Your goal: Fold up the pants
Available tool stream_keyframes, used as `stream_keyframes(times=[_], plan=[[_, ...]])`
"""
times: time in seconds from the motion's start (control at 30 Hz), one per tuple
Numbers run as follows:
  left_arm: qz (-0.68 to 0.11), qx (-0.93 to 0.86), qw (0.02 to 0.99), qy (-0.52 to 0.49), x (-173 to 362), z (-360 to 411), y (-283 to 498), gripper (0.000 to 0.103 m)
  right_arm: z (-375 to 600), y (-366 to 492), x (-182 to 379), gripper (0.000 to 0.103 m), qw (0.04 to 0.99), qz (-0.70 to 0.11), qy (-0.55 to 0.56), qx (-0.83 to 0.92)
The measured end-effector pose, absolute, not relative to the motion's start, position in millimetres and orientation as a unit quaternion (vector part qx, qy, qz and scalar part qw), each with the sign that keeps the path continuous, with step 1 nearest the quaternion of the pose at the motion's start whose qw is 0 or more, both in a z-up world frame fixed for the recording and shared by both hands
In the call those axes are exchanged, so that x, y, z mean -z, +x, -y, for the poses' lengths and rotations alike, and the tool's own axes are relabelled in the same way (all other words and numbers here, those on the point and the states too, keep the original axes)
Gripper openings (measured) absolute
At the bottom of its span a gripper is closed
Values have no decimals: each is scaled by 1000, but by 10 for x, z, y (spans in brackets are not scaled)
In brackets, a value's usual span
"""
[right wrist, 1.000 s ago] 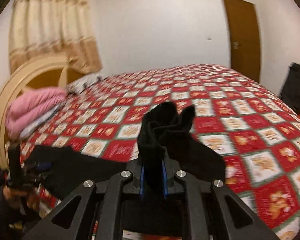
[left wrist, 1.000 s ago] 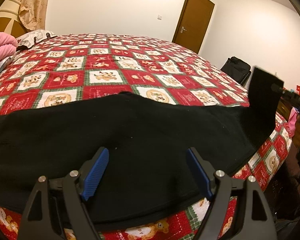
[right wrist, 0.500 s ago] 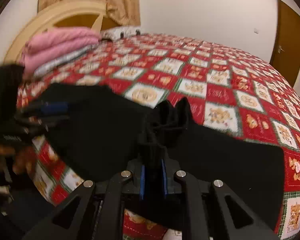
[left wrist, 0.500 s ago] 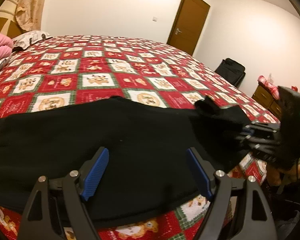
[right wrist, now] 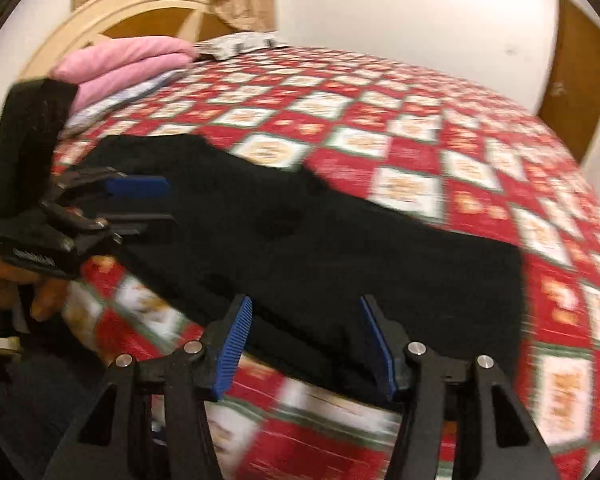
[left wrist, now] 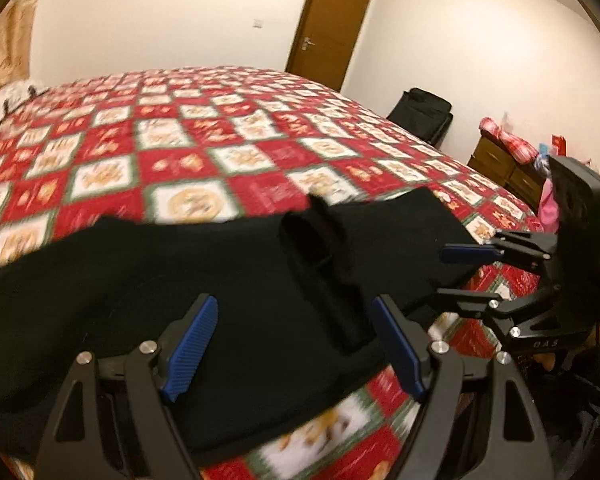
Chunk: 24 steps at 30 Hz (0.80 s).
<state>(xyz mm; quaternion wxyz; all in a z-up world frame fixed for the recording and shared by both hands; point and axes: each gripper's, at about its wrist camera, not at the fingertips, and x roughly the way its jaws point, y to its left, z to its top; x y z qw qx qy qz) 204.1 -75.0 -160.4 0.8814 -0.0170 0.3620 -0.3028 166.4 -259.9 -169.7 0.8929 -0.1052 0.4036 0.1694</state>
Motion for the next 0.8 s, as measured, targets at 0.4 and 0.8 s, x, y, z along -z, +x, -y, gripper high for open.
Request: stream_keyframes(times=[0.4, 0.8], plan=[[-420, 243, 869, 94, 1844, 1401, 2470, 83, 3021, 1805, 1906, 57, 895, -424, -101, -91], [-399, 245, 879, 88, 1888, 1300, 2297, 86, 2944, 1758, 1983, 62, 891, -428, -123, -92]])
